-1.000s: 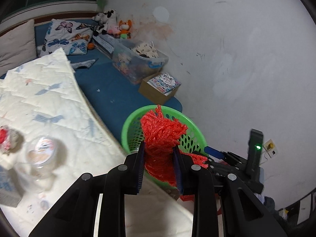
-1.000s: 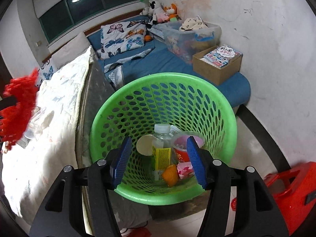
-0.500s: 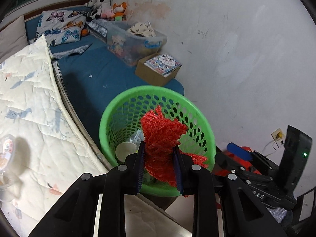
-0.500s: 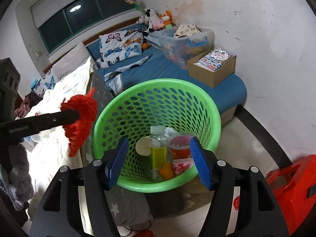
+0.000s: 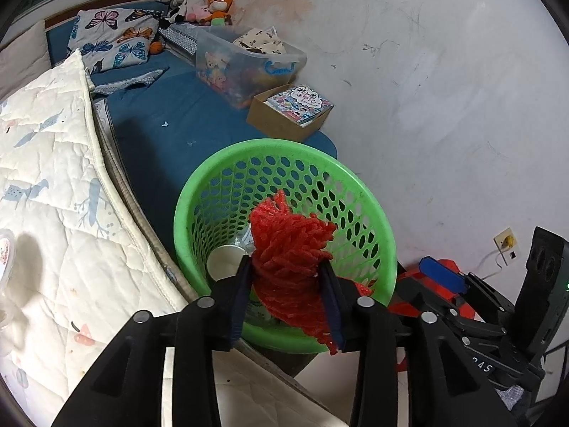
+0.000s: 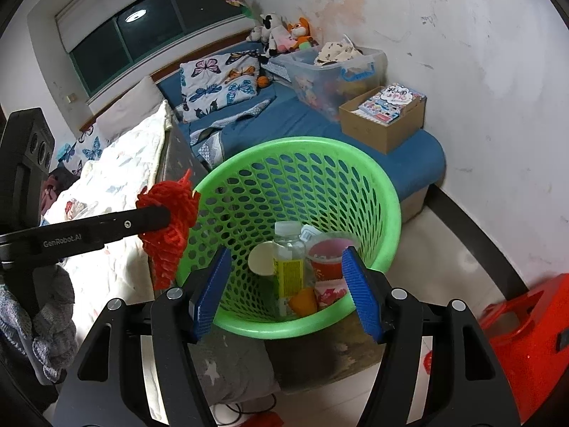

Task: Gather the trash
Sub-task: 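Carry the net and bread crust to the green basket and open both grippers, then move both grippers back over the bed toward the milk carton and cup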

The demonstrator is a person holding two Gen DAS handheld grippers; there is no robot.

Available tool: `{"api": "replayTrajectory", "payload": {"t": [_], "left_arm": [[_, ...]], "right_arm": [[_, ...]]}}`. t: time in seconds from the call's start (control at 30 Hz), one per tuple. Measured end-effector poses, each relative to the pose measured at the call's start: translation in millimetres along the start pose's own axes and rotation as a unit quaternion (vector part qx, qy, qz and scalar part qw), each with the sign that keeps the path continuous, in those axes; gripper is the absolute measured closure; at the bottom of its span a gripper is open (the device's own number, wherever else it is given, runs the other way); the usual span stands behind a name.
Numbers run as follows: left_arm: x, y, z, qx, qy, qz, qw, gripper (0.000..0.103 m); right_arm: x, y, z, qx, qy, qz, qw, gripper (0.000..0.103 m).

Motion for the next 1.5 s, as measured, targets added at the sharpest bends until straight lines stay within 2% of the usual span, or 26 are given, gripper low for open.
{"api": "replayTrajectory", "payload": {"t": [0.37,0.6,0.87,1.0,1.17,1.27,1.4,1.5], "left_arm": [[0,3,4,0.004,0.006,0.003,1.0,0.051],[3,12,6,0.012,0.001,0.002,0.9999,0.05],[-11,58,12,0.06,-0.016,-0.038,0.9973,0.05],[-29,90,17,0.094,-0.009,-0.057,0.9939,0.045],[-58,129,25,0.136,0.006,-0.103,0.9853,0.045],[-82,157,32,0.167,0.03,-0.14,0.9755,0.042],[-119,196,39,0.209,0.064,-0.195,0.9561,0.041],[-143,221,46,0.238,0.088,-0.234,0.9387,0.034]], "right_arm": [[-2,5,1,0.005,-0.001,0.001,1.0,0.038],[-3,9,1,0.008,0.0,-0.001,1.0,0.038],[-17,11,-2,0.012,0.01,-0.01,1.0,0.035],[-28,11,-7,0.014,0.019,-0.018,1.0,0.033],[-49,7,-13,0.015,0.034,-0.032,0.999,0.033],[-61,5,-15,0.014,0.039,-0.043,0.998,0.032],[-81,3,-20,0.014,0.056,-0.053,0.997,0.031],[-94,1,-21,0.014,0.065,-0.062,0.996,0.031]]}}
Point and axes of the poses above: each gripper's, at about its wrist camera, not at the fingertips, and y roughly against the way its jaws point, x to its right, z to its underside, the point moved 6 cm from there along -y, roughly the way its jaws point, and after that the axes turned 8 degrees about y, right-handed, at the moved point
